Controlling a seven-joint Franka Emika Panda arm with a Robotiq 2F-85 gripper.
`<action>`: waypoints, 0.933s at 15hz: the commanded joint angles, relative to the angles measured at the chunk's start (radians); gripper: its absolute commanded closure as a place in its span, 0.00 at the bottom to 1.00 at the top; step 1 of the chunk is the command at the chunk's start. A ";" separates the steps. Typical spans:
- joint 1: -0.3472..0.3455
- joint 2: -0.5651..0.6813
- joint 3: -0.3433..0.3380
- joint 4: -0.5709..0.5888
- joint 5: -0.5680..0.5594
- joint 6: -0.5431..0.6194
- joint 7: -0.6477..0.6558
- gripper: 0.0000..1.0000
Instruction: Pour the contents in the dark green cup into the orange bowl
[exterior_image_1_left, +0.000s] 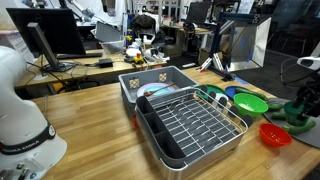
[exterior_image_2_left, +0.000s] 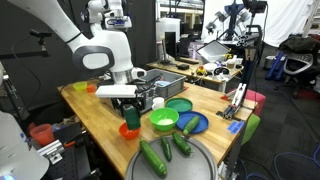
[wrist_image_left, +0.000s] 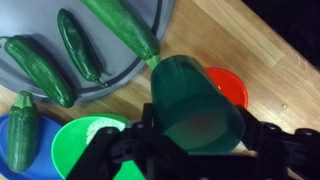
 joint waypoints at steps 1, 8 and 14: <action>0.037 -0.098 -0.019 0.005 -0.041 -0.152 0.061 0.47; 0.115 -0.148 -0.021 0.005 -0.015 -0.356 0.086 0.47; 0.135 -0.094 -0.020 -0.005 0.002 -0.400 0.095 0.47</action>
